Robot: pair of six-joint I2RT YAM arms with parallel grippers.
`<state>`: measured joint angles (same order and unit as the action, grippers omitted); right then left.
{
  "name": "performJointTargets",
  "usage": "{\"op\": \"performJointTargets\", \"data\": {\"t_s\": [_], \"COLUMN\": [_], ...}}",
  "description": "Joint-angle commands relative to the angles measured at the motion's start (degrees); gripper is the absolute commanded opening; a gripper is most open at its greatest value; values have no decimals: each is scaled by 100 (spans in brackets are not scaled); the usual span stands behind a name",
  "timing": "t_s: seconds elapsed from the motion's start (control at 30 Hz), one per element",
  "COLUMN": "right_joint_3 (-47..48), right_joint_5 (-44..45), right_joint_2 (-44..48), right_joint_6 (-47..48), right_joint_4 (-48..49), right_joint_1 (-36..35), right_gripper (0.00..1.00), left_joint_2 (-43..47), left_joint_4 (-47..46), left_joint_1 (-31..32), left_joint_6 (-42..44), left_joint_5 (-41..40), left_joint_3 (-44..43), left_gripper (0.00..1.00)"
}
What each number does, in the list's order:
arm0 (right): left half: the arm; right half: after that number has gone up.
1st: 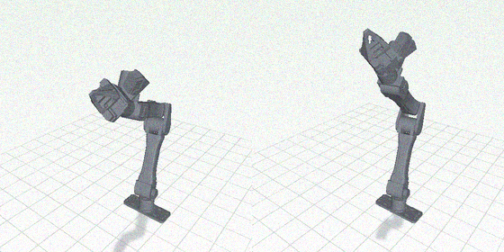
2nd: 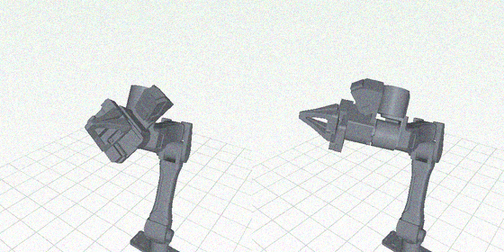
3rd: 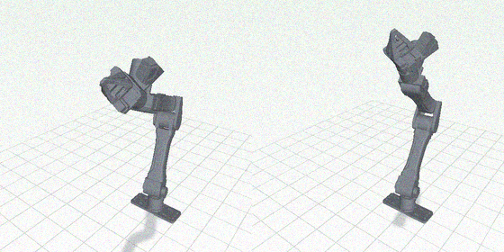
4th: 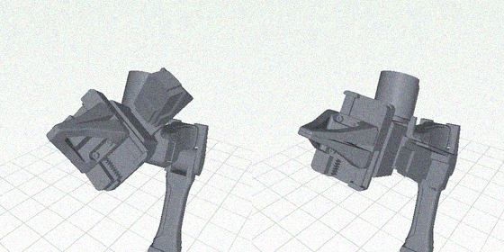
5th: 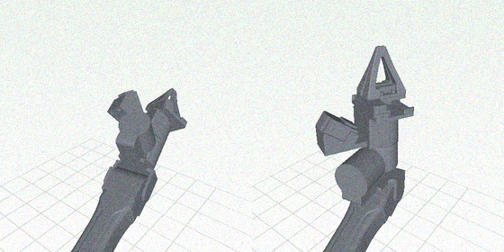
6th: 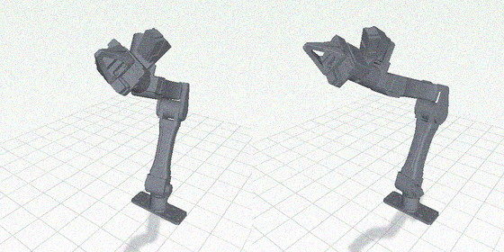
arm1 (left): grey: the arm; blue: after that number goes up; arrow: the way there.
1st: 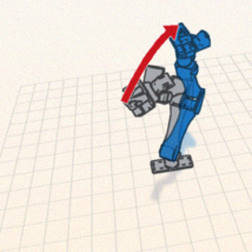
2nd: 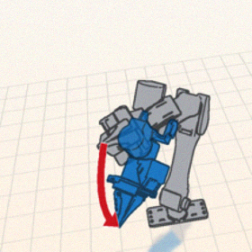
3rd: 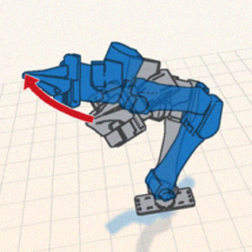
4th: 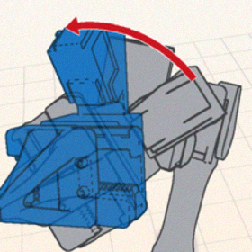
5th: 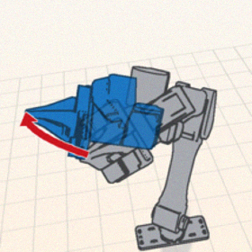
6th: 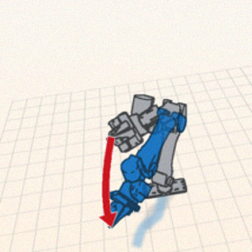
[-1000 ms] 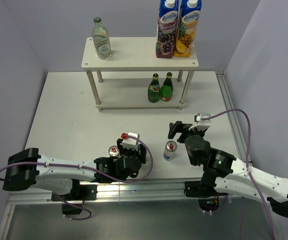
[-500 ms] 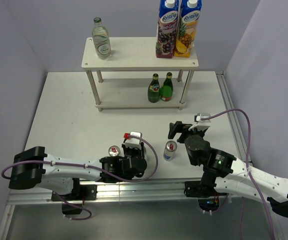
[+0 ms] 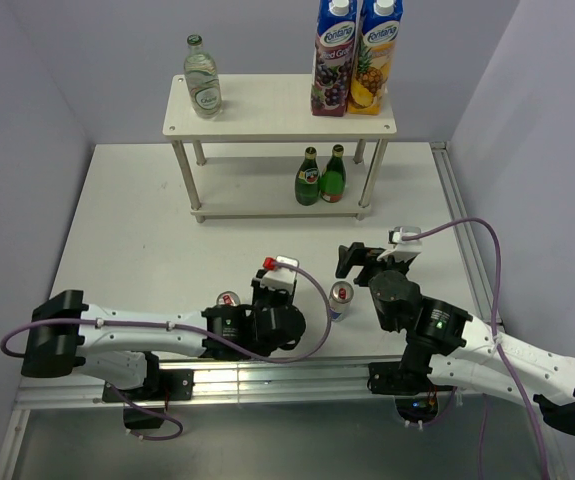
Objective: Place and organize the beverage onto the shelf
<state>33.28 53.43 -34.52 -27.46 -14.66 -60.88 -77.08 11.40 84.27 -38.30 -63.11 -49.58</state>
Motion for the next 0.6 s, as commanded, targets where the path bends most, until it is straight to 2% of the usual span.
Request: {"op": "performJointTargets", "data": {"t_s": [0.0,0.17,0.23,0.33,0.37,0.43,0.57], "right_joint_3": [-6,-14,-23,-14,-14,-14,-14], "right_joint_5": [141,168,159,141,159,142,159], "right_joint_2": [86,147,156,139,121,104,121], "right_joint_6": [-84,-93,-66,-49,-49,-40,-49], "right_joint_4": [33,15,50,77,86,103,94], "right_joint_1": [-20,-20,-20,-20,-20,-20,-20], "right_gripper": [99,99,99,99,99,99,99], "left_joint_2": [368,545,527,291,185,-140,-956], "left_joint_4": [-506,-797,-832,-491,-333,-130,389], "left_joint_1": [-86,-568,-955,-1596,-1781,-2256,-2941], "left_joint_6": [1023,1940,2396,2836,2898,3293,3751], "left_joint_5": [-316,367,728,1378,1528,2012,2522], "left_joint_3": [-965,-1692,-1975,-2905,-3543,-4170,-6407], "left_gripper": [0,0,0,0,0,0,0]}}
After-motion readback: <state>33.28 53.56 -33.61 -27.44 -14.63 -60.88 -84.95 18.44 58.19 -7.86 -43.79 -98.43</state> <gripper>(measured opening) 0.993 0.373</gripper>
